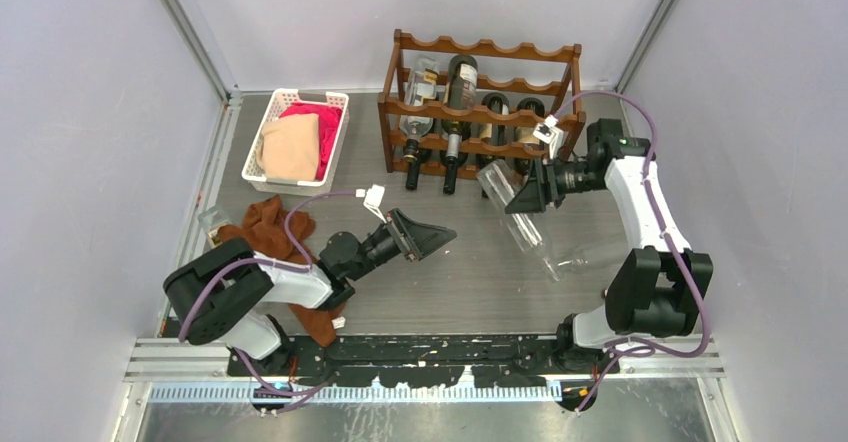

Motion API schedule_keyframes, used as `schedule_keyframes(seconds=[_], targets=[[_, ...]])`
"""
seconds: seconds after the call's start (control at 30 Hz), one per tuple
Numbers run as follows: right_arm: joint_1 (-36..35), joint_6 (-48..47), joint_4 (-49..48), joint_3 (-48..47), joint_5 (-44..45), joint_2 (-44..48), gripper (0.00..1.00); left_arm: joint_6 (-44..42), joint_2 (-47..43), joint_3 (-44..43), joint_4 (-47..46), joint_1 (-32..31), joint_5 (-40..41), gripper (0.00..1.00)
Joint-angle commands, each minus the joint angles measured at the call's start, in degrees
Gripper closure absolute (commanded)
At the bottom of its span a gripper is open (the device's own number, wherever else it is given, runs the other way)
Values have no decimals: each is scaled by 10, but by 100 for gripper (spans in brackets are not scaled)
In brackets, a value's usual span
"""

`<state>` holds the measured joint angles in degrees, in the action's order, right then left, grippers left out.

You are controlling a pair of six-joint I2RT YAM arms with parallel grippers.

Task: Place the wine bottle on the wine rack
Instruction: Pick up the wine bottle from the corner of the board.

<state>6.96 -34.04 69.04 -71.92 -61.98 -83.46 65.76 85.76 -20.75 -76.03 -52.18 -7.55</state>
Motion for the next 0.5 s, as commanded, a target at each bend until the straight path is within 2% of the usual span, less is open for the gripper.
schedule_keyframes(seconds=[0.0, 0.27, 0.47], targets=[[-44, 96, -115, 9, -44, 43, 99, -53, 22, -44, -60, -18, 57, 9], [-95, 127, -145, 13, -77, 50, 99, -91, 54, -85, -60, -54, 127, 9], [-109, 123, -142, 19, -100, 64, 99, -114, 49, -97, -60, -76, 142, 10]])
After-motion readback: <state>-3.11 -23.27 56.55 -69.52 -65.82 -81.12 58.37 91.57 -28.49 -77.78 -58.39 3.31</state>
